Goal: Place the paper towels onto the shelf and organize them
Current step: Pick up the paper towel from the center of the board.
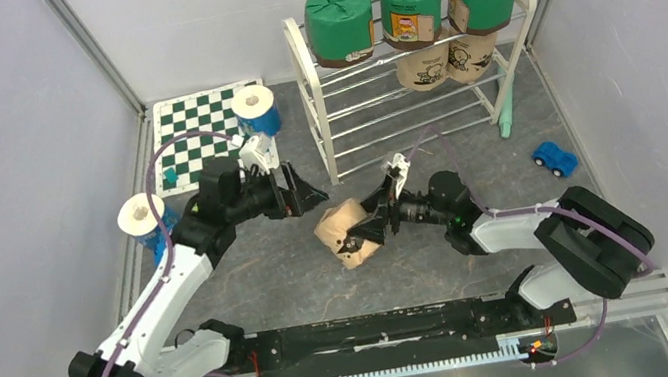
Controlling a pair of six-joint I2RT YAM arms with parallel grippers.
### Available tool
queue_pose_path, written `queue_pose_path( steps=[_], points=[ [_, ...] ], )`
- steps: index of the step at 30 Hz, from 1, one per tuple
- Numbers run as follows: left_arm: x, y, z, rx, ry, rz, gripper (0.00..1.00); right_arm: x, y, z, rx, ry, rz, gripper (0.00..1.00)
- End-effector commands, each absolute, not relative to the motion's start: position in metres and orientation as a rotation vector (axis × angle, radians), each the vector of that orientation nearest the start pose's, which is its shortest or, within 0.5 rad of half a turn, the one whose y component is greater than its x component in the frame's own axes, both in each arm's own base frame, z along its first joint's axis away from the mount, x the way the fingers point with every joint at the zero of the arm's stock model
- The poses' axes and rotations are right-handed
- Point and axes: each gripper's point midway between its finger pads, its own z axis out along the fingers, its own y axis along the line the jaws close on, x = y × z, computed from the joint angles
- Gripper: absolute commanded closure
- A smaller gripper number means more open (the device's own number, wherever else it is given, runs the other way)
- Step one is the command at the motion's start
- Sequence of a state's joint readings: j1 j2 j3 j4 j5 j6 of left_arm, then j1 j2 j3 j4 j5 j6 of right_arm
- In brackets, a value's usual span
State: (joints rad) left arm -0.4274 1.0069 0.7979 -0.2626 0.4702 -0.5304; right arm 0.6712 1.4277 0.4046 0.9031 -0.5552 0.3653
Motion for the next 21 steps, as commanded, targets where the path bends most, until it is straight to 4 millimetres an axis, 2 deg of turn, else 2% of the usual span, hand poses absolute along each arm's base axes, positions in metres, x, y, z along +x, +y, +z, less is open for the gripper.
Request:
queue_pose_path(
  steps=[1, 4, 9, 16, 21],
  points=[
    [0.231, -0.224, 0.204, 0.362, 2.246, -1.083, 0.06, 0.196, 0.314, 0.201, -0.880, 1.252, 1.291, 0.42],
    [0.230, -0.223, 0.203, 0.393, 2.283, -1.062, 0.09, 0.180, 0.309, 0.213, -0.924, 1.131, 1.299, 0.40],
    [0.225, -0.224, 0.219, 0.487, 2.244, -1.073, 0.16, 0.160, 0.297, 0.222, -0.978, 0.982, 1.259, 0.37],
    [0.201, -0.232, 0.224, 0.651, 2.254, -1.210, 0.20, 0.155, 0.298, 0.229, -1.014, 0.932, 1.254, 0.38],
    [0.189, -0.234, 0.212, 0.694, 2.296, -1.267, 0.23, 0.155, 0.299, 0.232, -1.021, 0.916, 1.254, 0.39]
  ],
)
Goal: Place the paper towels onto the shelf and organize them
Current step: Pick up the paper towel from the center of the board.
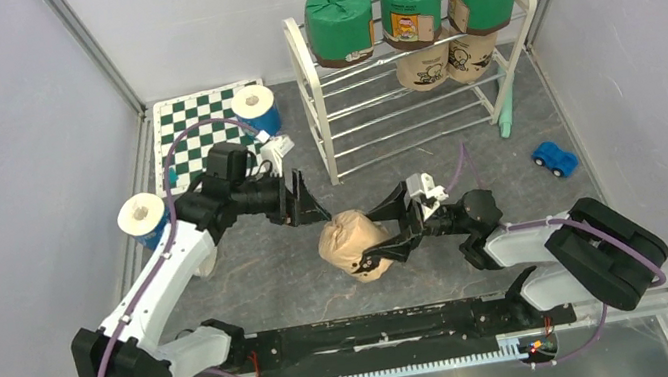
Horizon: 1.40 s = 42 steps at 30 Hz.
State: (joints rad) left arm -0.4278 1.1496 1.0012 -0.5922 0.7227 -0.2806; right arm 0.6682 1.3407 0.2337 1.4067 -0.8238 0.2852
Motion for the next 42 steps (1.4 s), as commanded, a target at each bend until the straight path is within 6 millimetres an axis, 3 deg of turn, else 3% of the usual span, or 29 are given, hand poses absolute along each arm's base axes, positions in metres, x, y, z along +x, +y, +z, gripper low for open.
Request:
queue_pose_path(
  steps=[1, 19, 24, 29, 31, 33, 38, 39, 42],
  points=[
    [0.188, -0.235, 0.210, 0.697, 2.305, -1.276, 0.24, 0.155, 0.299, 0.233, -1.021, 0.915, 1.254, 0.38],
    [0.165, -0.269, 0.197, 0.862, 2.342, -1.386, 0.34, 0.155, 0.301, 0.235, -1.021, 0.909, 1.269, 0.39],
    [0.160, -0.277, 0.201, 0.888, 2.318, -1.424, 0.49, 0.156, 0.301, 0.233, -1.022, 0.914, 1.276, 0.39],
    [0.158, -0.281, 0.207, 0.895, 2.299, -1.447, 0.76, 0.156, 0.302, 0.232, -1.023, 0.919, 1.277, 0.38],
    [0.160, -0.281, 0.210, 0.877, 2.289, -1.426, 0.92, 0.158, 0.301, 0.232, -1.018, 0.923, 1.265, 0.33],
    [0.165, -0.279, 0.212, 0.845, 2.288, -1.380, 0.98, 0.162, 0.300, 0.230, -1.012, 0.935, 1.232, 0.26],
    [0.183, -0.265, 0.212, 0.676, 2.341, -1.184, 0.98, 0.187, 0.295, 0.219, -0.998, 1.013, 1.051, 0.12],
    [0.186, -0.261, 0.211, 0.641, 2.352, -1.146, 0.98, 0.194, 0.292, 0.214, -0.990, 1.048, 1.006, 0.04],
    [0.198, -0.249, 0.209, 0.501, 2.382, -1.029, 0.98, 0.215, 0.279, 0.212, -0.958, 1.095, 0.830, 0.02]
  ],
)
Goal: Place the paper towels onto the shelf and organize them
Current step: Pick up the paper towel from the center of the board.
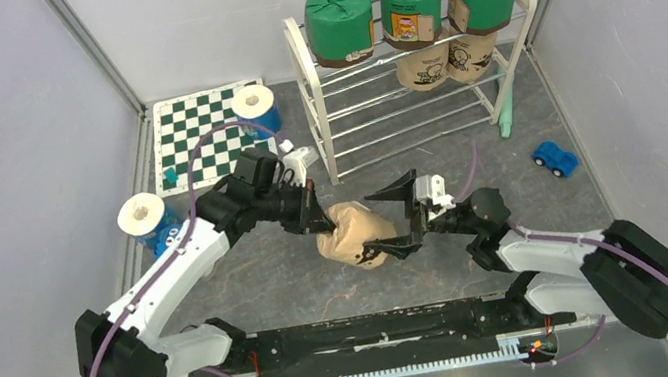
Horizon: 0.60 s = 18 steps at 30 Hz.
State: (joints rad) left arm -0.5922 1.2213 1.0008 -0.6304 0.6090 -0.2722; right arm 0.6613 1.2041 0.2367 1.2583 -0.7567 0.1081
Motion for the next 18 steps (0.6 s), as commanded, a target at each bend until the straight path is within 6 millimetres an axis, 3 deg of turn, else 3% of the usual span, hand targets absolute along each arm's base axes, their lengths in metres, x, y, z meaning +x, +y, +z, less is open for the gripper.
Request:
queue_pose_path(
  steps=[1, 6, 9, 11, 18],
  points=[
    [0.200, -0.246, 0.209, 0.458, 2.388, -1.000, 0.98, 0.220, 0.275, 0.213, -0.950, 1.111, 0.787, 0.02],
    [0.224, -0.224, 0.204, 0.051, 2.412, -0.841, 0.98, 0.224, 0.260, 0.223, -0.889, 1.101, 0.681, 0.02],
    [0.232, -0.216, 0.198, -0.036, 2.396, -0.779, 0.98, 0.219, 0.258, 0.223, -0.861, 1.084, 0.638, 0.02],
    [0.236, -0.216, 0.199, -0.271, 2.399, -0.816, 0.98, 0.215, 0.261, 0.221, -0.851, 1.079, 0.606, 0.02],
    [0.243, -0.208, 0.190, -0.582, 2.348, -0.831, 0.98, 0.204, 0.282, 0.204, -0.926, 1.057, 0.475, 0.02]
  ],
)
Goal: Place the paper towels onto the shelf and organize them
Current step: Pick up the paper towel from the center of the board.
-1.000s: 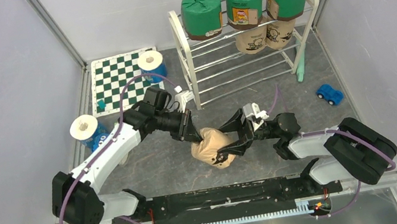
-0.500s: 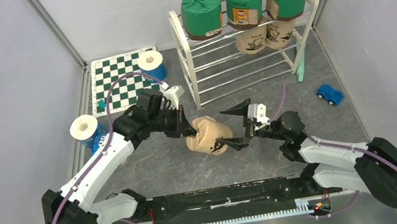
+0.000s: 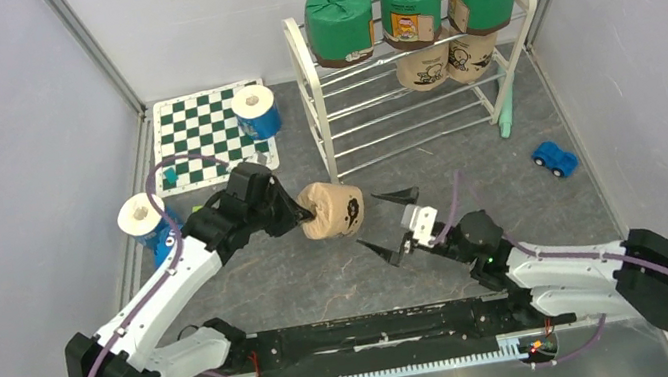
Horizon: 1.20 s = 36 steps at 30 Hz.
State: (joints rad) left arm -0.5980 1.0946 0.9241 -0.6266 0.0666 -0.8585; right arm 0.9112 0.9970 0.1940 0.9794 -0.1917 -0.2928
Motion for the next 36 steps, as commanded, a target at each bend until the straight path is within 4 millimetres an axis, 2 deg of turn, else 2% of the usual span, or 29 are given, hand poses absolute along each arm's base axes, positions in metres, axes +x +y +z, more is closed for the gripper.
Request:
queue_pose_path(
  steps=[1, 7, 10, 20, 24, 29, 36],
  points=[
    [0.244, -0.206, 0.190, -0.623, 2.333, -0.833, 0.98, 0.203, 0.285, 0.201, -0.938, 1.050, 0.467, 0.02],
    [0.244, -0.204, 0.189, -0.788, 2.295, -0.876, 0.98, 0.200, 0.309, 0.192, -0.991, 1.028, 0.420, 0.02],
    [0.244, -0.208, 0.188, -0.808, 2.289, -0.910, 0.98, 0.203, 0.313, 0.194, -0.960, 1.023, 0.370, 0.02],
    [0.246, -0.217, 0.178, -0.833, 2.312, -0.942, 0.98, 0.215, 0.319, 0.203, -0.899, 0.998, 0.244, 0.02],
    [0.244, -0.221, 0.177, -0.825, 2.332, -0.962, 0.98, 0.206, 0.334, 0.198, -0.984, 0.946, 0.274, 0.02],
    [0.244, -0.225, 0.176, -0.816, 2.344, -0.982, 0.98, 0.204, 0.344, 0.197, -1.029, 0.913, 0.270, 0.02],
    [0.241, -0.230, 0.178, -0.796, 2.352, -1.001, 0.98, 0.217, 0.361, 0.188, -1.102, 0.919, 0.189, 0.02]
  ],
)
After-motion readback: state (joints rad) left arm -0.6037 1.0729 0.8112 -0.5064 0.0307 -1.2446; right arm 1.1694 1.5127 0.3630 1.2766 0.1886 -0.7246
